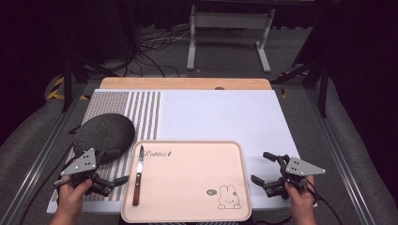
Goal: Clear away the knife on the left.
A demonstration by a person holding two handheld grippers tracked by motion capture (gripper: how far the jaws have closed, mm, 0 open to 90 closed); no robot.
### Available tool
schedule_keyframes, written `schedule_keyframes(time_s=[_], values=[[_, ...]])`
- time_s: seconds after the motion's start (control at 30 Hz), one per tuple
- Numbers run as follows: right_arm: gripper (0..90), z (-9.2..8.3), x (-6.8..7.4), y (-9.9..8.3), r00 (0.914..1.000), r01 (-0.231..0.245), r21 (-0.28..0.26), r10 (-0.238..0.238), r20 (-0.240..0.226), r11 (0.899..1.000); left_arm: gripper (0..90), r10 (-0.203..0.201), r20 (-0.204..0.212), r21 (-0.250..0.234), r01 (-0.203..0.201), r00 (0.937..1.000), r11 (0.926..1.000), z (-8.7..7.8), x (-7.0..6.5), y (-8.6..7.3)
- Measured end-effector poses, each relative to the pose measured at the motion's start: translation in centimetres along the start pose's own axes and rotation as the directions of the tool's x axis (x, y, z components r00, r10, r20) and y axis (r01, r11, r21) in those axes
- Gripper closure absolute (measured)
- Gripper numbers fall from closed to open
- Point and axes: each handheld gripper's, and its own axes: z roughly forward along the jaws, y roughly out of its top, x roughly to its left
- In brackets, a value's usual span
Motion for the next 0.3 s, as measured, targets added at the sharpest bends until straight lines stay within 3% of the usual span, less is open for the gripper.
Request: schedule_keyframes(time_s=[0.3], values=[[2.2, 0.1, -0.04, -0.08, 1.0, -0.001, 0.006, 0.001, 0.002, 1.0, 4.8, -0.034, -0.001, -0.01, 0.034, 0.9994, 0.9994, 0.15, 0.13, -0.67]])
